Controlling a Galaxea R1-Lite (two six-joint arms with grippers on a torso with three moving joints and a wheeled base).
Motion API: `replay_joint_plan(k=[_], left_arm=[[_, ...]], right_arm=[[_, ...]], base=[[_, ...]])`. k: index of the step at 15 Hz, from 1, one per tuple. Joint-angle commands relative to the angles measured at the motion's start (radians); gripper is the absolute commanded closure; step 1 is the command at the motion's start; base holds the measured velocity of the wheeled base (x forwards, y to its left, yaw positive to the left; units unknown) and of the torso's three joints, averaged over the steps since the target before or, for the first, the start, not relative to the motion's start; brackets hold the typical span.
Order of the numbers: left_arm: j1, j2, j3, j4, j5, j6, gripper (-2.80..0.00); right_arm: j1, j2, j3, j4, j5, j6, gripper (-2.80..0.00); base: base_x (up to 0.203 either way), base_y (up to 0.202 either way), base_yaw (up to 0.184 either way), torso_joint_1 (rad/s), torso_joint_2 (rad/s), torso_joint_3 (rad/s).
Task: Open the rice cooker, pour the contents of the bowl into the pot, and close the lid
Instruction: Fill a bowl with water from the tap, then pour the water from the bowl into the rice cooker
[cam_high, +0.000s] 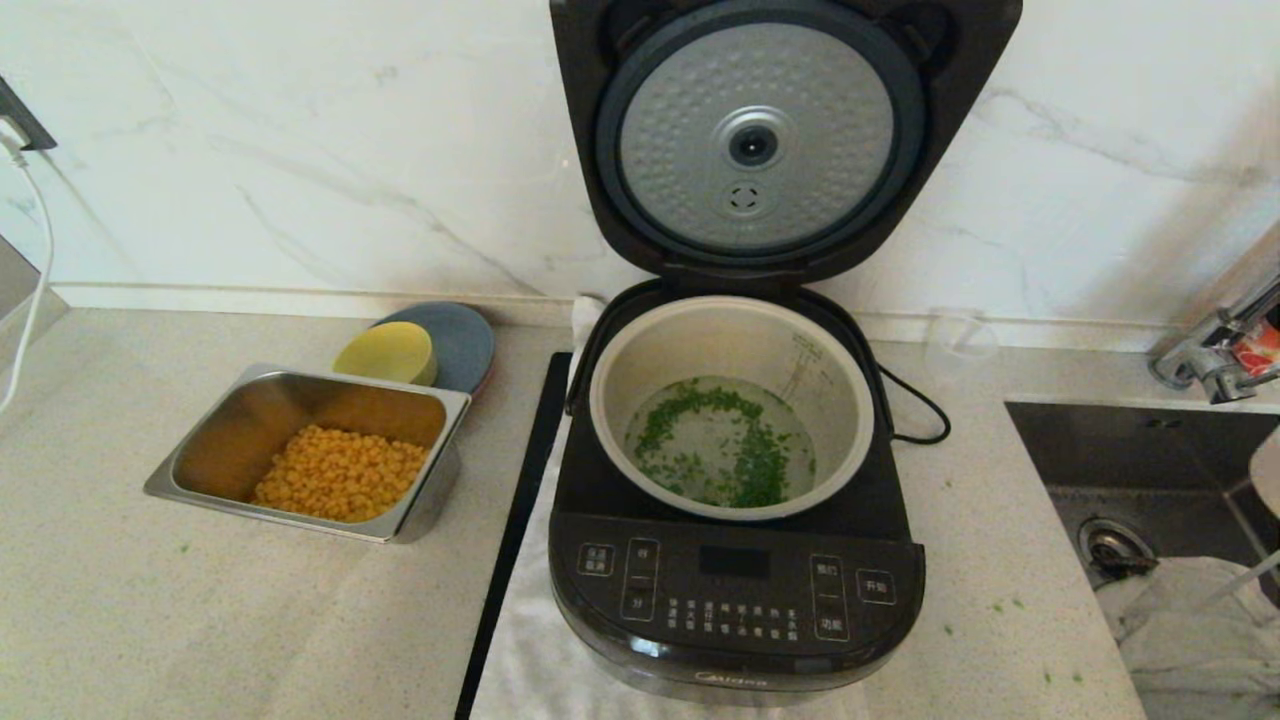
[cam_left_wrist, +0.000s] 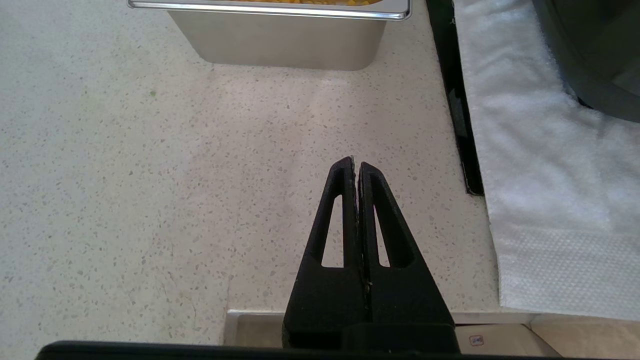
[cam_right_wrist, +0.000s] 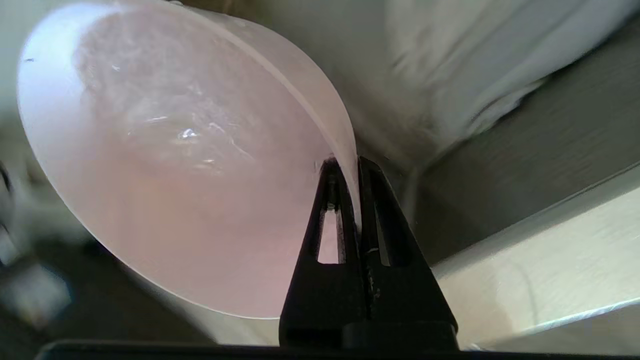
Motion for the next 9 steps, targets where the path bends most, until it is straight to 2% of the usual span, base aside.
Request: replay_joint_plan(k=[1, 4, 7, 9], left_arm=[[0.000, -0.001, 0.000, 0.000, -0.001, 0.000, 0.00], [0.000, -0.001, 0.000, 0.000, -0.001, 0.000, 0.00], [0.000, -0.001, 0.000, 0.000, -0.001, 0.001, 0.00], [0.000, -0.001, 0.000, 0.001, -0.001, 0.002, 0.00]], right_arm=[[0.146, -0.175, 0.070, 0.023, -0.042, 0.004, 0.00], [0.321, -0.258, 0.054, 0.148, -0.074, 0.008, 0.00], [0.511, -0.307, -0.015, 0.276, -0.115, 0.021, 0.00], [0.642, -0.316, -0.088, 0.316, -0.165, 0.087, 0.00]], base=[[0.000, 0.000, 0.000, 0.000, 0.00, 0.000], [0.000, 0.000, 0.000, 0.000, 0.00, 0.000], [0.000, 0.000, 0.000, 0.000, 0.00, 0.000], [0.000, 0.000, 0.000, 0.000, 0.00, 0.000]])
